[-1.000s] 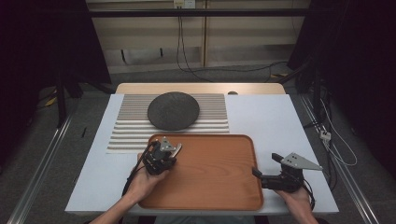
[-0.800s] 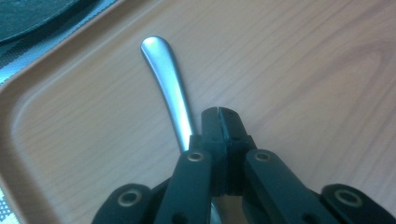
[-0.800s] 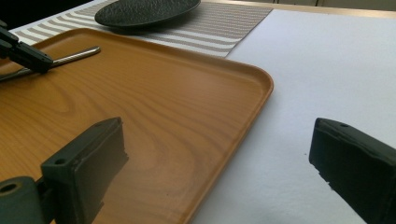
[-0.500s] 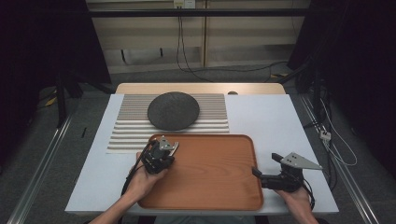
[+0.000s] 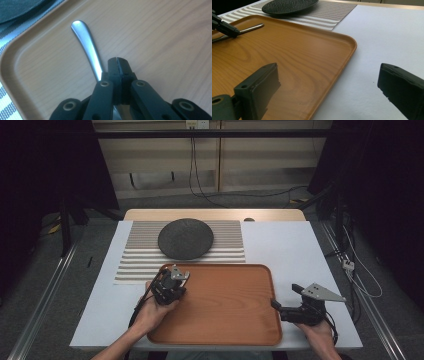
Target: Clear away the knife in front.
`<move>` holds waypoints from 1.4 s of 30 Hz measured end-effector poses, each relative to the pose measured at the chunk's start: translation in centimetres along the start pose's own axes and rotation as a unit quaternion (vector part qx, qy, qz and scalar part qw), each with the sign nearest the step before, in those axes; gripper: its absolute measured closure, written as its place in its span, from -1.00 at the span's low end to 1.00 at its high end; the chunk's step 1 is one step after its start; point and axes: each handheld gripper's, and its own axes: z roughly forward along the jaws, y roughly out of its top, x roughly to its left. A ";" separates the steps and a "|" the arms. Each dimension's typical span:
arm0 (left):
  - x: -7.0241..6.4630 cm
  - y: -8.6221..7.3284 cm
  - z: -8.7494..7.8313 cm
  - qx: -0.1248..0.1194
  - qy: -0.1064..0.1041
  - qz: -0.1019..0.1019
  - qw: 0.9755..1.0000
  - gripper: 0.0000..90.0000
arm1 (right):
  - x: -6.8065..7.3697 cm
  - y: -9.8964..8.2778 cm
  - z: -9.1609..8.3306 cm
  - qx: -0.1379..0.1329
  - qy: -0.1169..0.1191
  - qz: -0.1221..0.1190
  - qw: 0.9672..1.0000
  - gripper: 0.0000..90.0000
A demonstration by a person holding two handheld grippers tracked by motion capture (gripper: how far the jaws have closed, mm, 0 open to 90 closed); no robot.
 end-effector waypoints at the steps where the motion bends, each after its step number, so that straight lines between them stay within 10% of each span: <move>1: 0.0 0.0 0.0 0.001 0.002 0.002 1.000 1.00 | 0.0 0.0 0.0 0.001 0.001 0.001 1.000 -0.92; 42: 3.0 -2.1 -1.4 -0.003 0.004 -0.043 0.999 1.00 | 0.2 0.0 0.1 0.001 0.003 0.002 1.000 -0.92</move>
